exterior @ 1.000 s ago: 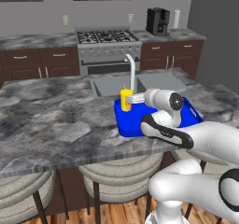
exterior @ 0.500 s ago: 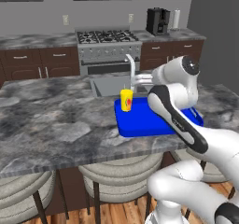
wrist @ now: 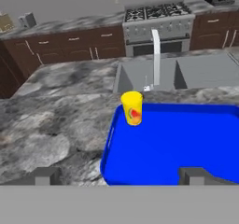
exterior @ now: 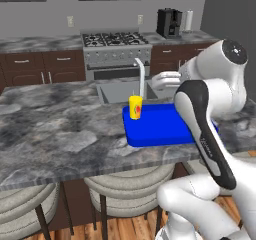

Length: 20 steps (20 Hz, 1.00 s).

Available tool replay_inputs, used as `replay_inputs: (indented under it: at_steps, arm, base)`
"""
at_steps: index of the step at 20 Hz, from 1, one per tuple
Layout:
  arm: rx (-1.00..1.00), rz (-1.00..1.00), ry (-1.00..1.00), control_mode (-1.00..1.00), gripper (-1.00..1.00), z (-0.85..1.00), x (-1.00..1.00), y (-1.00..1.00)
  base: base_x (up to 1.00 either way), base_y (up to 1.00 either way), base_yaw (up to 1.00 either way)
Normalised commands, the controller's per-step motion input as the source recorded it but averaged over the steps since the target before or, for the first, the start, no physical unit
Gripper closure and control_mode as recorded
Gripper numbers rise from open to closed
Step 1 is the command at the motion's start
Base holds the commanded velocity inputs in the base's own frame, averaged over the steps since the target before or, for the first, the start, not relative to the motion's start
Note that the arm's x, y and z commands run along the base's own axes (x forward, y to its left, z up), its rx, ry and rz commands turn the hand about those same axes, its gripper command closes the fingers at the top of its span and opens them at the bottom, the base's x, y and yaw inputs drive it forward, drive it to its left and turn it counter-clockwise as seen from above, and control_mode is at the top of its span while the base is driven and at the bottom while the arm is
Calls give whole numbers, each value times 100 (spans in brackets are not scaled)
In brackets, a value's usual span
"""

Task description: There is a tray on the dining counter. Grab the cup, mug, and pitcher and place them on the tray. The pitcher may be placed next to the tray if it cannot fit the tray.

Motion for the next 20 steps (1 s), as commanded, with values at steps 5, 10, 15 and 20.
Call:
replay_inputs:
  at_steps: [5, 10, 15, 20]
  arm:
    - [-15, 3, 0, -100, -100, 16, -99, -25]
    - [-18, 4, 0, -100, -100, 0, -93, -18]
    - [-7, 2, 0, -100, -100, 0, -54, -8]
    - [0, 0, -1, -100, -100, 0, 0, -6]
  base:
    - [0, 0, 0]
    - [0, 0, 0]
    - [0, 0, 0]
    - [0, 0, 0]
